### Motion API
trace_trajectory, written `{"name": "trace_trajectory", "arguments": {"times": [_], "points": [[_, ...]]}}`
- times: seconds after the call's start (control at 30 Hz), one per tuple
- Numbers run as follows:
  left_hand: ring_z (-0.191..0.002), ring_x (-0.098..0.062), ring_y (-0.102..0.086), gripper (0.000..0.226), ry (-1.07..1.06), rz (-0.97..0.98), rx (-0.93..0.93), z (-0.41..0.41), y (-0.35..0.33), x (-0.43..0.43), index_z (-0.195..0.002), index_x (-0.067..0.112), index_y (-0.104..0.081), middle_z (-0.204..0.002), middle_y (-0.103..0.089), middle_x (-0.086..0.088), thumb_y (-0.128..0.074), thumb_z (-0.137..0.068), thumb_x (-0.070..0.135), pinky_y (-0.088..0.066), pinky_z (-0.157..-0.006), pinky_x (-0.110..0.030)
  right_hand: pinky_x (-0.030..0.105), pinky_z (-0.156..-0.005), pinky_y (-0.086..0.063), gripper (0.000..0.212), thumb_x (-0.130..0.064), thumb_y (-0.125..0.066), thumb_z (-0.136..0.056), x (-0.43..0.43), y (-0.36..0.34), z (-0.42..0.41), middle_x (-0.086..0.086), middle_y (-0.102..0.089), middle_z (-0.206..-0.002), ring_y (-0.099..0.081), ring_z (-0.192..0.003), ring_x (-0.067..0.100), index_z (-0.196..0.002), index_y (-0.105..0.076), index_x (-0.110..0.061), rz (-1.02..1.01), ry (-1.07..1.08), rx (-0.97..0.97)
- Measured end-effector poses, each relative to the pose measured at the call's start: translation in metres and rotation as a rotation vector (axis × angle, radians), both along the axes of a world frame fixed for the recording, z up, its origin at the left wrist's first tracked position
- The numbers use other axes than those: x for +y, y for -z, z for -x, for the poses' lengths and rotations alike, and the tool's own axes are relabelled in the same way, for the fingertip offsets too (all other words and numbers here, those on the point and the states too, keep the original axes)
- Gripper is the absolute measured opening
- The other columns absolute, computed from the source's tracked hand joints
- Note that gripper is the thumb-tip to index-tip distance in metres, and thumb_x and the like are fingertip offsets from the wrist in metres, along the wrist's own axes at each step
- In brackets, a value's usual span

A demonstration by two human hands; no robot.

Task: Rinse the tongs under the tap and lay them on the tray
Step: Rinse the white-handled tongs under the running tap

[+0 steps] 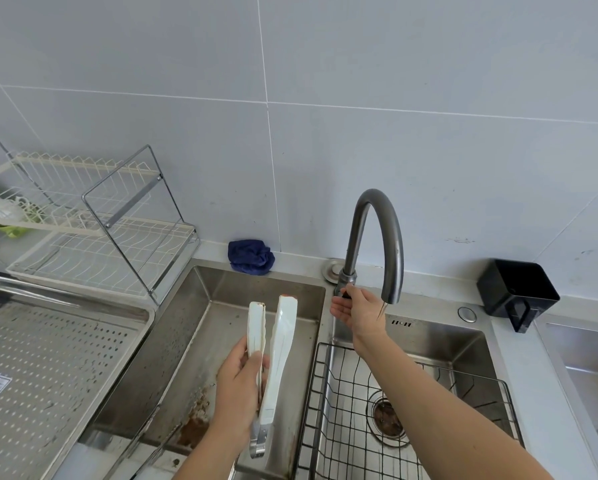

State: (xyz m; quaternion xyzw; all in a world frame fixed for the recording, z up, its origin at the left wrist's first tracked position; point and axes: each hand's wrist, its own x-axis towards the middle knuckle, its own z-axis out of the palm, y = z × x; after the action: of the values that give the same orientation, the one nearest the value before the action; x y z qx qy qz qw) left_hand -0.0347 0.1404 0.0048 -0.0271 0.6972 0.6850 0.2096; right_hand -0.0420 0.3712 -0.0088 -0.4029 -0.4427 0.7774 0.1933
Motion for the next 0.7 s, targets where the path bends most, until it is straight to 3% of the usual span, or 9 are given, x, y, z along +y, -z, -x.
{"name": "trace_trajectory", "arguments": {"times": [0.17, 0.37, 0.47, 0.57, 0.7], "points": [[-0.071, -0.019, -0.060, 0.038, 0.007, -0.031, 0.002, 0.0006, -0.0018, -0.0021, -0.123, 0.032, -0.068, -0.093, -0.072, -0.012, -0.047, -0.103, 0.006, -0.051, -0.055, -0.026, 0.028, -0.063, -0.063, 0.015, -0.009, -0.057, -0.102, -0.0003, -0.0013, -0.0034, 0.020, -0.068, -0.081, -0.067, -0.069, 0.025, -0.102, -0.066, 0.004, 0.001, -0.005, 0.028], [-0.070, -0.021, -0.058, 0.038, 0.007, -0.045, 0.014, 0.0002, -0.0010, -0.0020, -0.118, 0.033, -0.070, -0.090, -0.070, -0.016, -0.047, -0.103, 0.006, -0.050, -0.056, -0.028, 0.037, -0.077, -0.063, 0.023, -0.011, -0.059, -0.101, 0.0024, 0.0028, -0.0056, 0.024, -0.069, -0.090, -0.068, -0.078, 0.029, -0.111, -0.066, 0.009, 0.002, -0.018, 0.037], [-0.072, -0.020, -0.061, 0.045, 0.001, -0.054, 0.019, -0.0024, -0.0029, 0.0007, -0.104, 0.043, -0.073, -0.094, -0.072, -0.014, -0.048, -0.103, 0.006, -0.053, -0.058, -0.028, 0.038, -0.078, -0.062, 0.021, -0.011, -0.060, -0.100, 0.0029, 0.0027, -0.0071, 0.027, -0.068, -0.094, -0.068, -0.079, 0.030, -0.107, -0.067, 0.008, -0.011, -0.025, 0.032], [-0.077, -0.029, -0.056, 0.054, 0.012, -0.049, 0.022, -0.0045, -0.0063, 0.0036, -0.090, 0.049, -0.075, -0.099, -0.065, -0.027, -0.048, -0.103, 0.004, -0.052, -0.064, -0.036, 0.034, -0.072, -0.063, 0.018, -0.011, -0.060, -0.100, 0.0032, 0.0010, -0.0061, 0.028, -0.067, -0.094, -0.068, -0.075, 0.029, -0.103, -0.067, 0.006, -0.001, -0.028, 0.037], [-0.073, -0.020, -0.065, 0.047, 0.020, -0.053, 0.011, -0.0059, -0.0041, 0.0051, -0.103, 0.046, -0.074, -0.095, -0.073, -0.015, -0.049, -0.103, 0.006, -0.053, -0.058, -0.026, 0.046, -0.085, -0.063, 0.030, -0.017, -0.063, -0.101, 0.0049, 0.0032, -0.0103, 0.032, -0.071, -0.105, -0.069, -0.089, 0.036, -0.118, -0.063, 0.008, 0.009, -0.047, 0.014]]}}
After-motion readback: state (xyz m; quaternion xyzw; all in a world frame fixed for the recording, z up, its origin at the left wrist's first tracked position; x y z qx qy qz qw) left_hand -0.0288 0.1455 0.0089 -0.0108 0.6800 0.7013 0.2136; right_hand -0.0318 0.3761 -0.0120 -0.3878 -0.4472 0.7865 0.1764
